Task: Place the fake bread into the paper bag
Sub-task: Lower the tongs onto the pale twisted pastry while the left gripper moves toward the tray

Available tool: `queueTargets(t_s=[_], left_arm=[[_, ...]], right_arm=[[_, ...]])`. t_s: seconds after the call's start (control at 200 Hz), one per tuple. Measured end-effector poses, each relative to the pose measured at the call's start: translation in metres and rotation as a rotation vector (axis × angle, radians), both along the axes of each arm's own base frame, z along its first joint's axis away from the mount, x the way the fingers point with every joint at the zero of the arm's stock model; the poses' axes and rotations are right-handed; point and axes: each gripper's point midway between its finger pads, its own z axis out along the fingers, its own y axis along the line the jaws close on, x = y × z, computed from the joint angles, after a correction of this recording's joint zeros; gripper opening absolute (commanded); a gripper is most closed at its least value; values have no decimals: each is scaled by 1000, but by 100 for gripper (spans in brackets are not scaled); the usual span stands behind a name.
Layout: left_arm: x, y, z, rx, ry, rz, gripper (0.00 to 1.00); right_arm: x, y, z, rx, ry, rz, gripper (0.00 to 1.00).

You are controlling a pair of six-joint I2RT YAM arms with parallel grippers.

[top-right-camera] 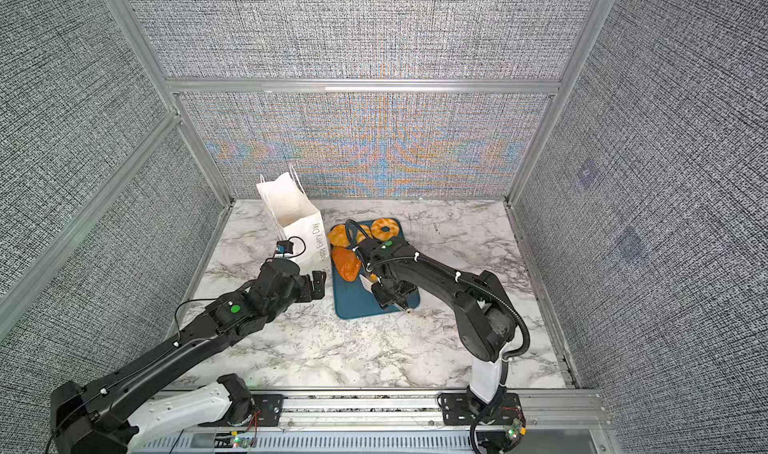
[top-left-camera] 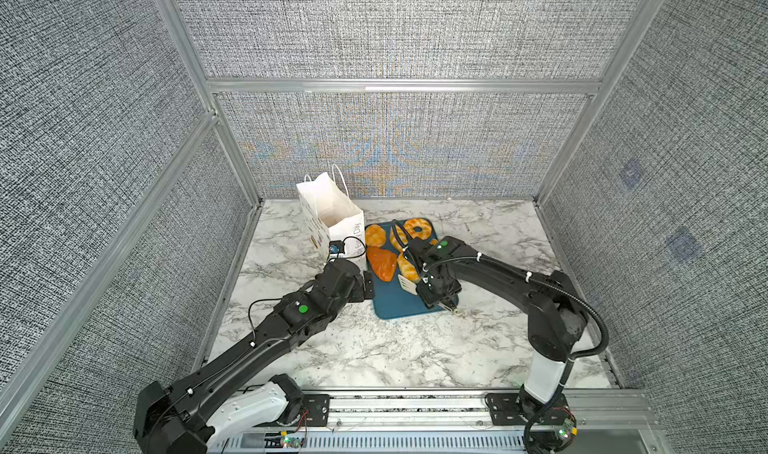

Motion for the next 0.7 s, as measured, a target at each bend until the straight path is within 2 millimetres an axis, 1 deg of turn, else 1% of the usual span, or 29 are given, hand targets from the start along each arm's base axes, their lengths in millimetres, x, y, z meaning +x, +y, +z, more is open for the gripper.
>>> queueTargets(t_s=[0.355,0.53,0.7], left_arm=[[0,5,-6,55,6,0,99],[2,5,-5,79,2,-9,99],[2,8,-4,91,-9,-2,99]], right_arm=[[18,11,-4,-1,-5,-9,64],[21,11,-9,-20,15,-7,56],[20,9,-9,-32,28,1,47]])
